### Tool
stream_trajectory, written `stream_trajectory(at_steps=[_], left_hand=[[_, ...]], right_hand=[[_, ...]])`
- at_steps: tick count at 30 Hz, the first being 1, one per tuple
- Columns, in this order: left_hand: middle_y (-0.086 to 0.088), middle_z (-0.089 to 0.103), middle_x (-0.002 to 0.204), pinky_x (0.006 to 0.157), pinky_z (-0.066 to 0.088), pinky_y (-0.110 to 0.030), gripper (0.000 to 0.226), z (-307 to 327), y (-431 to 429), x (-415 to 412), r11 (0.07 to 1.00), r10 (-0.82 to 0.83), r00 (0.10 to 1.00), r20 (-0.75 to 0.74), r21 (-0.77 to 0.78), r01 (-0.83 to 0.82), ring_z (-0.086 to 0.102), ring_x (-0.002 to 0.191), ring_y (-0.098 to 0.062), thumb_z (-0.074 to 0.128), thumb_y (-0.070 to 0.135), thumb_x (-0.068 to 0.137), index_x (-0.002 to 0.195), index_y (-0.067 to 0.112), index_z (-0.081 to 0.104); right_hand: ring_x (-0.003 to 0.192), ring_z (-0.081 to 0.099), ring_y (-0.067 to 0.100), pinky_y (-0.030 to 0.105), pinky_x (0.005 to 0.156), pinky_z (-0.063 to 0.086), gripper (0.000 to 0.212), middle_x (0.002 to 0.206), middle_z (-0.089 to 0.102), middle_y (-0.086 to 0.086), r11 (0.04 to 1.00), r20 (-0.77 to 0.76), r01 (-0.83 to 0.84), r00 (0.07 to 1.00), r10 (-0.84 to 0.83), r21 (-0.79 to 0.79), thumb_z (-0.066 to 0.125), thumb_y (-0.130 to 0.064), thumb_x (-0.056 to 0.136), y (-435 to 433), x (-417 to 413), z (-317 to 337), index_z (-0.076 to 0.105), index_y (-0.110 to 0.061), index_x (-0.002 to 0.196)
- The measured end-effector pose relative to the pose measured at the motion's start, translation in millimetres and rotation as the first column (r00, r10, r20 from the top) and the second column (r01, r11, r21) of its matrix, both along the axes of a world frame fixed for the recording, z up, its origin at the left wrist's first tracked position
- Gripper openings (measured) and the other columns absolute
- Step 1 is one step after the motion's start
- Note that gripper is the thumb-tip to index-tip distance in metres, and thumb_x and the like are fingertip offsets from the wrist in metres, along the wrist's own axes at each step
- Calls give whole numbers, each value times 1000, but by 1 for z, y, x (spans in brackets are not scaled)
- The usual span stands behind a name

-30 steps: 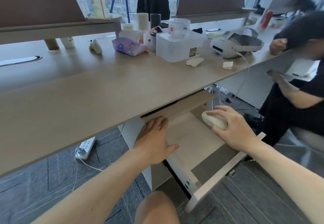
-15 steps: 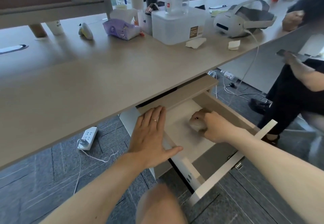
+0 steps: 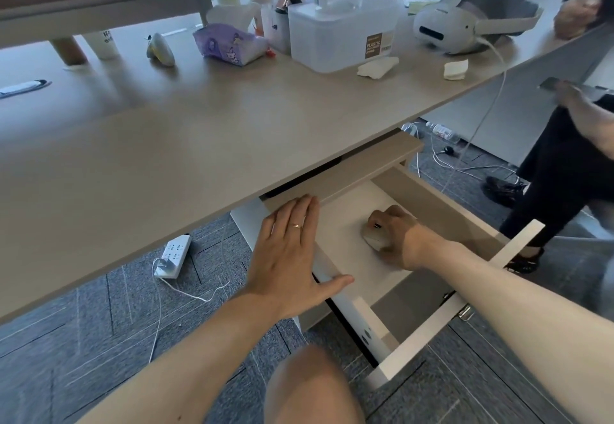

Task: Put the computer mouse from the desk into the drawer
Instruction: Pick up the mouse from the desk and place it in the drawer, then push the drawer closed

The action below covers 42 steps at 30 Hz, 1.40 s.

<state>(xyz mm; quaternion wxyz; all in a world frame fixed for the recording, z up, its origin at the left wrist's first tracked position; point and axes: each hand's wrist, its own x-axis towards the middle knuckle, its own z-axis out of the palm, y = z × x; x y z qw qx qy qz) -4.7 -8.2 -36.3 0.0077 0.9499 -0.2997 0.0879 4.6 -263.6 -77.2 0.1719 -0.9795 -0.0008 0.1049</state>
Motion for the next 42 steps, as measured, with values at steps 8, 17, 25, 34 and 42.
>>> stream_trajectory(at_steps=[8,17,25,34,42], left_hand=[[-10,17,166,119,20,-44,121,-2,1,0,1000,-8,1000,-2,-9,8,16,150,-27,33,91,75,158,5,9],[-10,14,167,119,18,-43,122,0,1,0,1000,-8,1000,1,12,8,14,150,-27,31,92,75,158,5,7],[-4,-2,169,121,9,-41,128,9,0,-4,1000,-1,998,-69,-5,1,0,151,-22,22,98,68,158,12,-7],[-4,3,169,121,12,-44,132,23,-1,-5,999,30,980,-196,-10,-32,4,151,-23,24,101,63,159,14,-2],[-1,4,169,123,10,-44,135,32,-2,-5,996,58,953,-296,-54,-77,3,152,-19,28,103,59,160,17,2]], right_hand=[[98,61,34,39,84,51,57,124,45,5,997,-10,-2,1000,1,-76,70,-25,74,0,2,-3,47,-29,126],[120,53,32,40,97,47,75,147,32,4,999,-15,51,999,-51,5,72,-50,76,-1,-2,15,35,-32,138],[149,16,23,50,119,22,79,160,24,2,964,371,261,892,-260,49,51,-68,85,-26,-88,66,25,-32,151],[150,-2,7,43,122,13,99,165,-3,-9,657,248,524,647,-721,542,70,-27,87,-3,-148,37,1,-23,158],[103,59,19,56,82,58,32,119,62,0,-8,-385,547,577,-720,837,52,-30,100,13,-146,36,45,-30,131]])
